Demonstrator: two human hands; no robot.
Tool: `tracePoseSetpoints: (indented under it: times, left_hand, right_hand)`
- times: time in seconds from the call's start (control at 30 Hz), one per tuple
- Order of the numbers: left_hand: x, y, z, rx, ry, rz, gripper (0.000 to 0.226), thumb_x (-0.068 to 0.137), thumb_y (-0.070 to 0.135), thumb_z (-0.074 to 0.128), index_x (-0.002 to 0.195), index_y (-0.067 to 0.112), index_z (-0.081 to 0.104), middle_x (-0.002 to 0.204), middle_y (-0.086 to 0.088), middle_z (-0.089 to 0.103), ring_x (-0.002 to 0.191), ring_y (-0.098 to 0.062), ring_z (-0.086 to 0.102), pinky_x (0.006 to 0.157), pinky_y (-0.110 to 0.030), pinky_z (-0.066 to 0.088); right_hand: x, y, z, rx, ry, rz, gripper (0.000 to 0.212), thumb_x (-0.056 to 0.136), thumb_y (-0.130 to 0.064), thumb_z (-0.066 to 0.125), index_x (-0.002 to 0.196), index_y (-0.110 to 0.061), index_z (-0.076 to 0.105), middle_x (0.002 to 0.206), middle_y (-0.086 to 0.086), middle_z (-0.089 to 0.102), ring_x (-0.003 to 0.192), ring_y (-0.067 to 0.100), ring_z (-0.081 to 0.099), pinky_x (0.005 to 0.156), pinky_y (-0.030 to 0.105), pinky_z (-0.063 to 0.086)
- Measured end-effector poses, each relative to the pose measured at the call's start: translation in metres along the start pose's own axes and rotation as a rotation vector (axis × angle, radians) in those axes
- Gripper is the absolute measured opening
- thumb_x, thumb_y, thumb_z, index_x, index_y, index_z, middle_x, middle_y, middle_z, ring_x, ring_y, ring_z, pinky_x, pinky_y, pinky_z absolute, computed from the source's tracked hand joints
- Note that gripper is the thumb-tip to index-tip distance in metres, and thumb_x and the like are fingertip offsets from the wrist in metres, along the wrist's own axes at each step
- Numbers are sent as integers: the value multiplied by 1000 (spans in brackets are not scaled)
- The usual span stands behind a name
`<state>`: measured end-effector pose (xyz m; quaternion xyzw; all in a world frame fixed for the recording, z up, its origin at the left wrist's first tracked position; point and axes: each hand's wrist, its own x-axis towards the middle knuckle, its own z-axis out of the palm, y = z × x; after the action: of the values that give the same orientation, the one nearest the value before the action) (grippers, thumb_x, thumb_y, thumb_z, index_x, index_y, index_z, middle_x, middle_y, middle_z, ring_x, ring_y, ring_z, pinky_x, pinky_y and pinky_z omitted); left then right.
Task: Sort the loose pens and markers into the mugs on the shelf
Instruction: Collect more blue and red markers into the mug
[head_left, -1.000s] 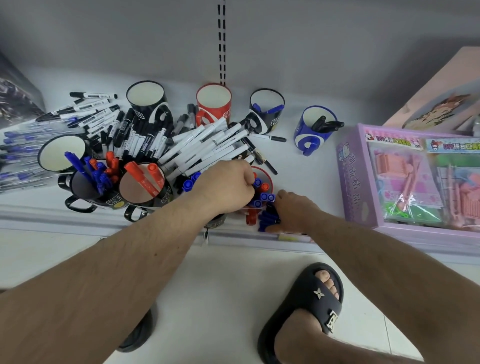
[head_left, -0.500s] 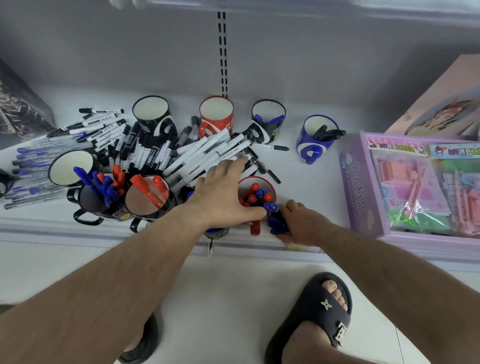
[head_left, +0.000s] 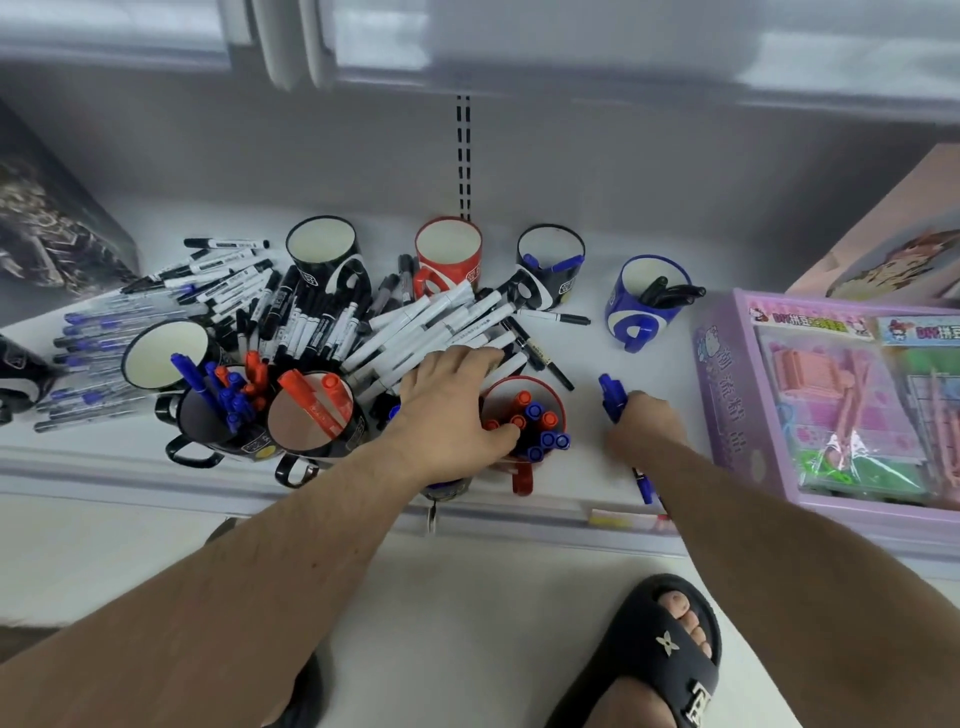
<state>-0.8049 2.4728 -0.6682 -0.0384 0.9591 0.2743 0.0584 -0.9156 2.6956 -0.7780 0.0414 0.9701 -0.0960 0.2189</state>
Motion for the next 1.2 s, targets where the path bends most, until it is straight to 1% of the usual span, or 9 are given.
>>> tracePoseSetpoints:
  times: [0.2,0.33,0.4,0.47,0.53,0.63,0.8,0.97,1.2]
  left_hand:
    - [4,18,-11,-507,147,-37,42,85,29,68,125,25,54,111,12,57,100,-5,52,86,-18,41]
    - [-1,48,-19,-946,-232,-207,47,82,63,58,119,35,54,110,11,65,108,-10,58,101,-32,43]
    - [-8,56,-22,-1132,-491,-252,67,72,80,54,116,30,60,111,0,69,105,-20,64,97,-42,48]
    - [-16,56,-26,-1295,-628,-291,71,67,76,51,104,17,63,89,-6,71,80,-25,68,76,-42,55]
    - [-23,52,-32,-1360,-628,-300,63,65,70,51,90,12,56,72,-6,62,59,-21,57,60,-34,51]
    - [-32,40,-36,-1347,-609,-225,60,67,67,51,87,11,50,68,-5,55,55,-17,44,47,-22,33]
    - [-42,20,-41,-1218,-624,-75,50,83,56,50,97,9,60,81,-3,69,73,-20,64,65,-31,41]
    - [-49,19,-45,-1411,-600,-142,42,83,40,55,112,9,57,93,-8,73,76,-22,70,86,-49,32]
    - [-52,17,-51,-1500,-575,-208,45,79,42,58,115,15,59,94,-6,72,73,-24,70,77,-40,36]
  right_hand:
    - [-36,-41,-87,895,28,-84,14,69,0,64,73,-7,52,59,5,45,53,20,43,51,27,37]
    - [-103,-82,-132,1404,-253,-308,17,77,11,51,69,-4,51,60,7,48,49,17,49,50,26,43]
    - [-131,-100,-136,1462,-285,-417,12,73,10,52,71,0,57,59,9,56,51,20,56,53,28,49]
    - [-150,-112,-135,1482,-237,-475,11,72,11,56,78,3,60,59,9,61,54,20,61,55,28,52]
    - [-161,-118,-132,1478,-193,-503,14,77,15,55,79,2,60,59,5,62,55,14,63,52,24,51]
    - [-169,-120,-129,1376,-163,-540,20,70,4,64,88,9,61,72,10,63,69,17,63,62,27,52]
    - [-181,-120,-128,1161,-157,-596,29,84,12,62,100,-12,64,85,3,74,87,19,71,76,31,58]
    - [-185,-123,-127,1154,-127,-547,28,89,3,64,114,-9,60,92,3,75,89,21,71,72,30,58]
    - [-185,-118,-126,1560,-316,-497,51,79,9,57,128,-4,59,115,22,69,101,35,68,80,48,57]
